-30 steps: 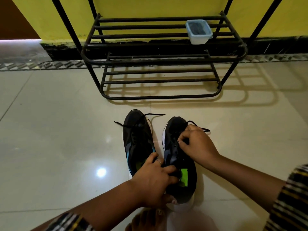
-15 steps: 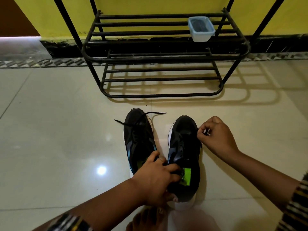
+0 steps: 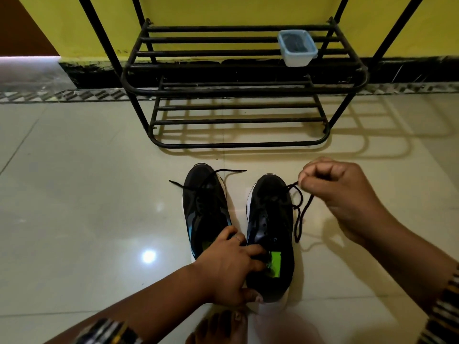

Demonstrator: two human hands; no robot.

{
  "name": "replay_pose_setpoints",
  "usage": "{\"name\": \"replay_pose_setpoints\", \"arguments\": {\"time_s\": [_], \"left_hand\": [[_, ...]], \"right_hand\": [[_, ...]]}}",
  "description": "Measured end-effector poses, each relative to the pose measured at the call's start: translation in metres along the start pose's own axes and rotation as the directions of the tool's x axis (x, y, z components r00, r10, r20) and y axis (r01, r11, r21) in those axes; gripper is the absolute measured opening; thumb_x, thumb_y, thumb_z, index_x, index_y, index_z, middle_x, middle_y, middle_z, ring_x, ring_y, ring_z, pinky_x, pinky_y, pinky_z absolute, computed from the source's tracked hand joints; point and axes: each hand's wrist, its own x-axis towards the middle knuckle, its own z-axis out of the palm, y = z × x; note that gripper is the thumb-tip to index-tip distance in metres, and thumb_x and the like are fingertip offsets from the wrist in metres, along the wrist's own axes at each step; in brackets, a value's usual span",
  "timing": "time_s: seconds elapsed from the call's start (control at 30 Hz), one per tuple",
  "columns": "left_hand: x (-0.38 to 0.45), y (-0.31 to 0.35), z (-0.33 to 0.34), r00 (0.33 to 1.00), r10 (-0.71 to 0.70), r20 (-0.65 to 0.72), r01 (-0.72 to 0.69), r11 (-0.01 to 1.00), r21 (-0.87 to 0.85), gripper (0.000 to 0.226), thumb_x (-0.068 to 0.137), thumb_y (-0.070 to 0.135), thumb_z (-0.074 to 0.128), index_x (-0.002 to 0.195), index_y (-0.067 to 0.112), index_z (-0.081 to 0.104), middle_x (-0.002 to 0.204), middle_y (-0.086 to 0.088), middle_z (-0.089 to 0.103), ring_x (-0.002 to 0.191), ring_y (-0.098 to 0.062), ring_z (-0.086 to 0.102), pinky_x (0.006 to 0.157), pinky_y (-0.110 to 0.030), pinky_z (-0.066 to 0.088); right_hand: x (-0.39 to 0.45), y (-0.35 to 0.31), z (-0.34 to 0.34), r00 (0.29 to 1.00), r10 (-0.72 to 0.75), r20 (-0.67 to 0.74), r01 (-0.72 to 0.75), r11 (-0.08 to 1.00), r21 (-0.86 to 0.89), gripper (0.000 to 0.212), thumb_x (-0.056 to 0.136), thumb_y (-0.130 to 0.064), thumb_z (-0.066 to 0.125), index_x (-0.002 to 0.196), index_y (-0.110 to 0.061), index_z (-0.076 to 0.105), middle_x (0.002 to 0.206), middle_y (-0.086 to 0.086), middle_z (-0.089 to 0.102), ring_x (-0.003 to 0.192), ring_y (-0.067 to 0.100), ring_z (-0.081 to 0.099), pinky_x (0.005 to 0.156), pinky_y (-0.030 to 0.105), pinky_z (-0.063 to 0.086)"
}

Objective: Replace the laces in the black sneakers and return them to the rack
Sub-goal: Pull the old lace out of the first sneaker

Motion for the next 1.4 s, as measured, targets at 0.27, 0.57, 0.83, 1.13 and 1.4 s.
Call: {"name": "replay_pose_setpoints", "arguments": {"time_s": [0.27,0.57,0.83,1.13,1.4], "left_hand": [[-0.001,0.0,0.0,1.0,0.0,-0.003,0.0,1.0,0.003,0.053,0.086,0.057,0.051,0.131,0.03,0.051,0.144,0.007,0.038,0.117,-0.031,0.041,0.109,-0.046,0.007],[-0.001,0.001,0.0,1.0,-0.003,0.007,0.003,1.0,-0.002,0.053,0.085,0.057,0.051,0.132,0.032,0.049,0.144,0.008,0.038,0.119,-0.031,0.04,0.11,-0.047,0.005],[0.0,0.0,0.0,1.0,0.001,0.001,-0.001,1.0,0.0,0.051,0.086,0.055,0.051,0.13,0.03,0.051,0.144,0.007,0.038,0.119,-0.032,0.04,0.11,-0.046,0.004],[-0.001,0.0,0.002,1.0,0.011,-0.011,-0.01,1.0,0.009,0.052,0.083,0.056,0.05,0.129,0.031,0.052,0.141,0.006,0.041,0.116,-0.033,0.043,0.109,-0.049,0.009],[0.0,-0.001,0.003,1.0,0.014,-0.004,-0.014,1.0,0.022,0.051,0.084,0.057,0.048,0.128,0.031,0.053,0.143,0.008,0.039,0.116,-0.033,0.042,0.109,-0.05,0.008]], "right_hand": [[0.011,-0.036,-0.015,0.994,-0.042,-0.101,0.084,0.889,0.451,0.019,0.071,-0.008,0.051,0.06,-0.019,0.062,0.069,-0.003,0.058,0.079,0.018,0.054,0.075,0.03,0.044],[0.02,-0.02,-0.022,0.988,-0.006,-0.155,0.025,0.992,0.124,0.024,0.092,-0.003,0.042,0.072,-0.015,0.048,0.061,-0.003,0.042,0.042,0.007,0.03,0.043,0.021,0.022],[0.019,0.05,-0.013,0.989,0.137,0.049,-0.028,0.51,-0.86,0.04,0.087,-0.035,0.057,0.126,-0.031,0.051,0.122,-0.002,0.053,0.117,0.025,0.041,0.094,0.037,0.032],[0.02,0.058,0.024,0.928,-0.034,0.37,0.357,0.361,-0.862,0.045,0.088,-0.042,0.054,0.132,-0.033,0.048,0.125,-0.003,0.041,0.121,0.02,0.029,0.099,0.035,0.023],[0.027,0.072,0.03,0.96,-0.014,0.279,0.26,0.414,-0.873,0.017,0.089,-0.033,0.058,0.102,-0.027,0.066,0.108,-0.005,0.052,0.109,0.018,0.041,0.088,0.032,0.032]]}}
